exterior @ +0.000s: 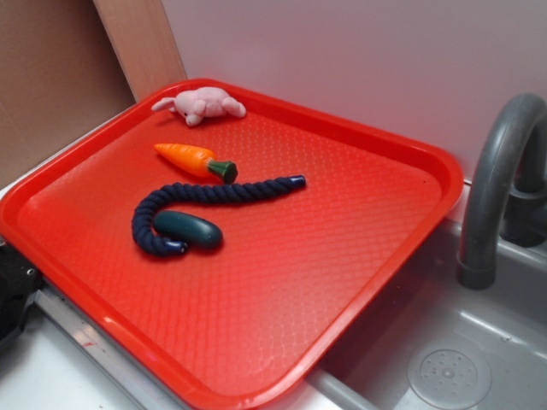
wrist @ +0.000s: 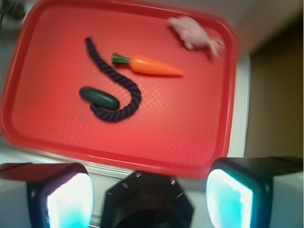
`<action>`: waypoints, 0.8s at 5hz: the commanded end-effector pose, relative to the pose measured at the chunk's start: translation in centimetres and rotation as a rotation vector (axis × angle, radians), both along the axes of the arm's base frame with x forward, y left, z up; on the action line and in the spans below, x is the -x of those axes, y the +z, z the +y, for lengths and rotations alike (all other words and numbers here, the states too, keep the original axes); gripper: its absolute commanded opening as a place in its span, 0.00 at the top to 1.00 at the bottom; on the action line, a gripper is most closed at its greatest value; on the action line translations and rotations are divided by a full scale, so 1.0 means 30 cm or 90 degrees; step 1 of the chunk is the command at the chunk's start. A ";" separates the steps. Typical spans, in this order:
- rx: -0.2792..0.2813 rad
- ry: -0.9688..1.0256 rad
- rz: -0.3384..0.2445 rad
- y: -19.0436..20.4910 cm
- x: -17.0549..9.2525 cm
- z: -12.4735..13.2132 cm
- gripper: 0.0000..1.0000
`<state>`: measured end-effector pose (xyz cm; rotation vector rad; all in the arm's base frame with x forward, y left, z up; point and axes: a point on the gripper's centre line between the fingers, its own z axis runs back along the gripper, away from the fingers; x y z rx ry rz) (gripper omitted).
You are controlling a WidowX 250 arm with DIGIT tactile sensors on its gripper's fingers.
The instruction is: Grab the plastic pickle.
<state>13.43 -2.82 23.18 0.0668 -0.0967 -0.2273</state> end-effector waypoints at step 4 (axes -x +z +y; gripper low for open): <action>0.031 -0.609 0.005 -0.346 -0.226 -0.244 0.00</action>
